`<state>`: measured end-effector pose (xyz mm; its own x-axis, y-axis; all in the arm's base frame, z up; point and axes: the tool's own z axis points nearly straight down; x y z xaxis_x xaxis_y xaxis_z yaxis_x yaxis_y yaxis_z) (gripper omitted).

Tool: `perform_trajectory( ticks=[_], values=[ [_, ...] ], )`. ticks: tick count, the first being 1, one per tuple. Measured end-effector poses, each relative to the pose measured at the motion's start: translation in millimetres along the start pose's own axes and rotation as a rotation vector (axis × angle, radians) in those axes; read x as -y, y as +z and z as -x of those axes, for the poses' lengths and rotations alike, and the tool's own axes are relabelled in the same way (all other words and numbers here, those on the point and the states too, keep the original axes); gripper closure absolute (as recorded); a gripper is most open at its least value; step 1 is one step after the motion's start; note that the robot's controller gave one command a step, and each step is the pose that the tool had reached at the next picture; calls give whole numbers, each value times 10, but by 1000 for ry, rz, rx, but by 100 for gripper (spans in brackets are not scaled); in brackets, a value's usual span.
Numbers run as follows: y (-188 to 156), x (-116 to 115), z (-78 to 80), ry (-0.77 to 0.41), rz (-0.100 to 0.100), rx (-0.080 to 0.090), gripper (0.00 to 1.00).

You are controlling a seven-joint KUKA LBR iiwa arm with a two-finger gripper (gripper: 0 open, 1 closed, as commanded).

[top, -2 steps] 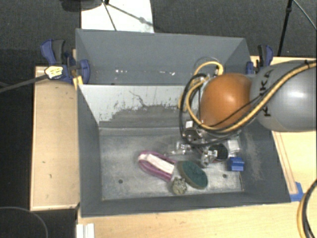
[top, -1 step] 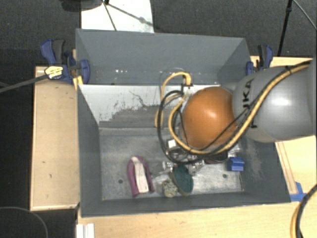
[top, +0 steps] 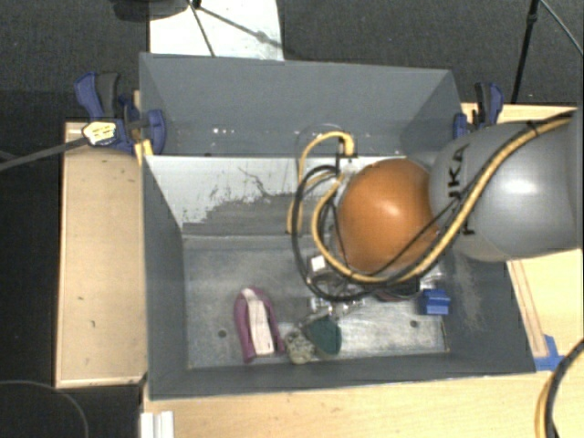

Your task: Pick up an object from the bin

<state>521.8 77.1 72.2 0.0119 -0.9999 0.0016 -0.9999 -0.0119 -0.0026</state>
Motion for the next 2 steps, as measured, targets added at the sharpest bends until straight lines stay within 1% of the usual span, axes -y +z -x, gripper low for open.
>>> perform_trajectory(
  ticks=[1,2],
  values=[
    [-424,14,5,7,-3,4,100],
    [-1211,35,10,12,-6,4,100]
  ],
)
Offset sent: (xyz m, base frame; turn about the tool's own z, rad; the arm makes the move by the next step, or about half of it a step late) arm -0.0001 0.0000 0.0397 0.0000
